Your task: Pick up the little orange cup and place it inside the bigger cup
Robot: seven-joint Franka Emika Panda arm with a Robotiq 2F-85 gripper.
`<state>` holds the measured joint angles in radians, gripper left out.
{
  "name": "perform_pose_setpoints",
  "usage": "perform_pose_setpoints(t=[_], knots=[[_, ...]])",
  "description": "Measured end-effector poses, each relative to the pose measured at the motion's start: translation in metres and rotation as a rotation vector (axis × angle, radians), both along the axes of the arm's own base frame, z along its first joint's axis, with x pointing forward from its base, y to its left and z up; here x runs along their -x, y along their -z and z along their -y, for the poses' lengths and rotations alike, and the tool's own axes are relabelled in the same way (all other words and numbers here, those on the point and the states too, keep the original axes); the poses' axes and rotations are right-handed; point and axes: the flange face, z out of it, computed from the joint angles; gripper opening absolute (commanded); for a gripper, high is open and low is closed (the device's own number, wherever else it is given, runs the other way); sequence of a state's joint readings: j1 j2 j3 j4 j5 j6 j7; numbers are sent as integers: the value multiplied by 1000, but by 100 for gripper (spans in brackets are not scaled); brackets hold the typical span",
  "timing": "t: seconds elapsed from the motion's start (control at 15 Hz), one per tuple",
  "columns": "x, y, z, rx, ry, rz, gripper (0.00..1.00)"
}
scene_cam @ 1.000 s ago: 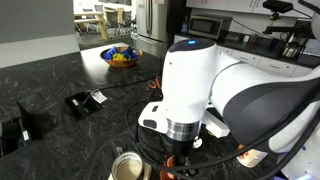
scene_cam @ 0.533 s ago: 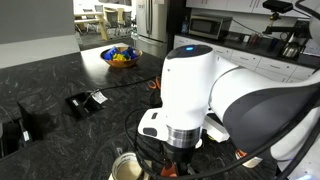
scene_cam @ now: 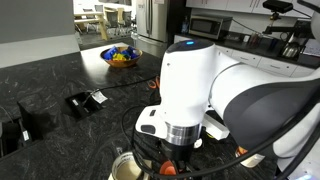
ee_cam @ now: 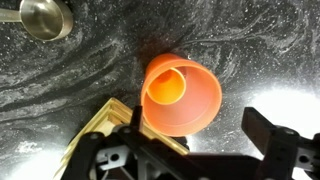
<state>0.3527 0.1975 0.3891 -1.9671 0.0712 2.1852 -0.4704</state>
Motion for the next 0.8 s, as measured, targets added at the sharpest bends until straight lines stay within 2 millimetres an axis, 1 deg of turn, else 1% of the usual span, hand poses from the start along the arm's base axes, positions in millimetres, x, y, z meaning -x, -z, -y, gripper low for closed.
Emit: perform_pose_setpoints(t=[0.2,0.47,0.8], knots=[[-4,-5,3,-6,9,9,100],[-12,-13,13,-22,44,9,100],[-11,-13,12,-23,44,8,100]])
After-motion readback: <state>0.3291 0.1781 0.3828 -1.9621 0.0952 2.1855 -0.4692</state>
